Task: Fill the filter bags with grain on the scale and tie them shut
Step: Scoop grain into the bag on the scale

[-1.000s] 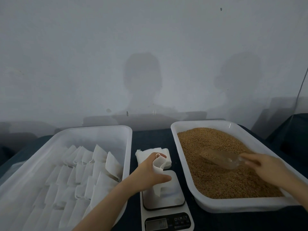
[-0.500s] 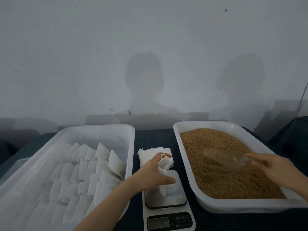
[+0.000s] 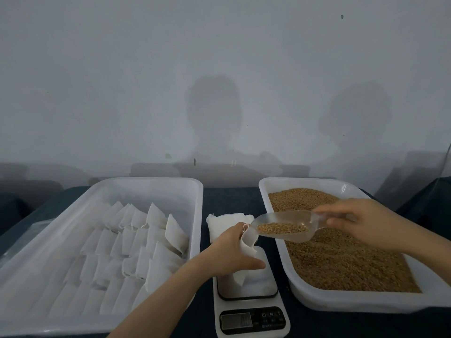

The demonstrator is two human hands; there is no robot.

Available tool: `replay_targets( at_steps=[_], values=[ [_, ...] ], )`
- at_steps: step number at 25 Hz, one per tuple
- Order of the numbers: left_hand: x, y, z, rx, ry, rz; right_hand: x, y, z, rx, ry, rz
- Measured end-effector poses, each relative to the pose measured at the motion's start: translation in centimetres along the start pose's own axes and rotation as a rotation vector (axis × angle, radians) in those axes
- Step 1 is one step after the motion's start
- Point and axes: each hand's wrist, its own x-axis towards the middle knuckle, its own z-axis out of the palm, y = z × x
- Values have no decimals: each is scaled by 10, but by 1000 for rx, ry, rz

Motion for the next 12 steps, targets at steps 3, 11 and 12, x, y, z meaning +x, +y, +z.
replay_targets(
  at_steps=[3, 11, 12],
  values=[
    [1, 1, 0, 3, -2, 17, 3, -10, 1, -68, -41, -52],
    [3, -4, -1, -5, 16, 31, 7, -5, -1, -206, -105, -63],
    [4, -5, -1, -3, 13, 26, 8, -3, -1, -226, -104, -61]
  ],
)
